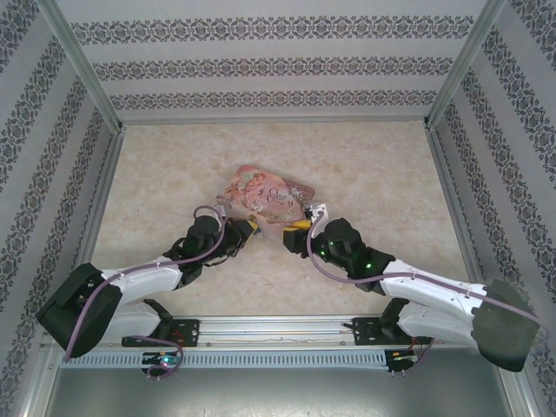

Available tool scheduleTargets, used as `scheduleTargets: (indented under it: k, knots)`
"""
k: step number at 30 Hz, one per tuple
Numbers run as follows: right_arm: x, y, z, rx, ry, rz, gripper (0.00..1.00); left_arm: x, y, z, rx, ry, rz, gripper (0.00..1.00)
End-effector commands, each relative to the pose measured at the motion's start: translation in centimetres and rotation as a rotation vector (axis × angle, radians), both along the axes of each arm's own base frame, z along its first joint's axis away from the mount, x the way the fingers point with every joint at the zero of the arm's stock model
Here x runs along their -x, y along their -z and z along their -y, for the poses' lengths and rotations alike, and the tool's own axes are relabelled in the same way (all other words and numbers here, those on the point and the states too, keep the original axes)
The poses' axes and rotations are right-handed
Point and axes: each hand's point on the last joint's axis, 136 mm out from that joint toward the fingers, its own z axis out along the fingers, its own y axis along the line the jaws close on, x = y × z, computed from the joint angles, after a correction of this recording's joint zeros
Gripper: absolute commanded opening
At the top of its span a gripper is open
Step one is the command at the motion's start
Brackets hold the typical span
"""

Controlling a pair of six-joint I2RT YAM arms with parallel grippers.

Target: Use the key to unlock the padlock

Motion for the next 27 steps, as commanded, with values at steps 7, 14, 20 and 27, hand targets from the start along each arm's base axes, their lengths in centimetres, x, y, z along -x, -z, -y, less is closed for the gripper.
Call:
scheduleTargets:
  k: [7,14,20,27]
  knots:
    - [-0.3,-3.0,1.8,0.316,-0.064,0.363,0.61,-0.8,-3.8,0.0,0.045,-0.053,0.027,0.00]
    - [-0.8,-3.7,2.4,0.495,-0.103,0.545,0.81,-0.6,-3.5,0.6,0.058,-0.046,-0.075,0.00]
    - [-0.9,-4.4,2.1,0.570,-0.153,0.643,0.98,-0.7,-3.5,1.0,0.106,-0.067,-0.148,0.00]
    - [-0.2,-5.0,1.4,0.539,-0.195,0.710,0.98,-0.2,-3.6,-0.9,0.065,-0.159,-0.216,0.00]
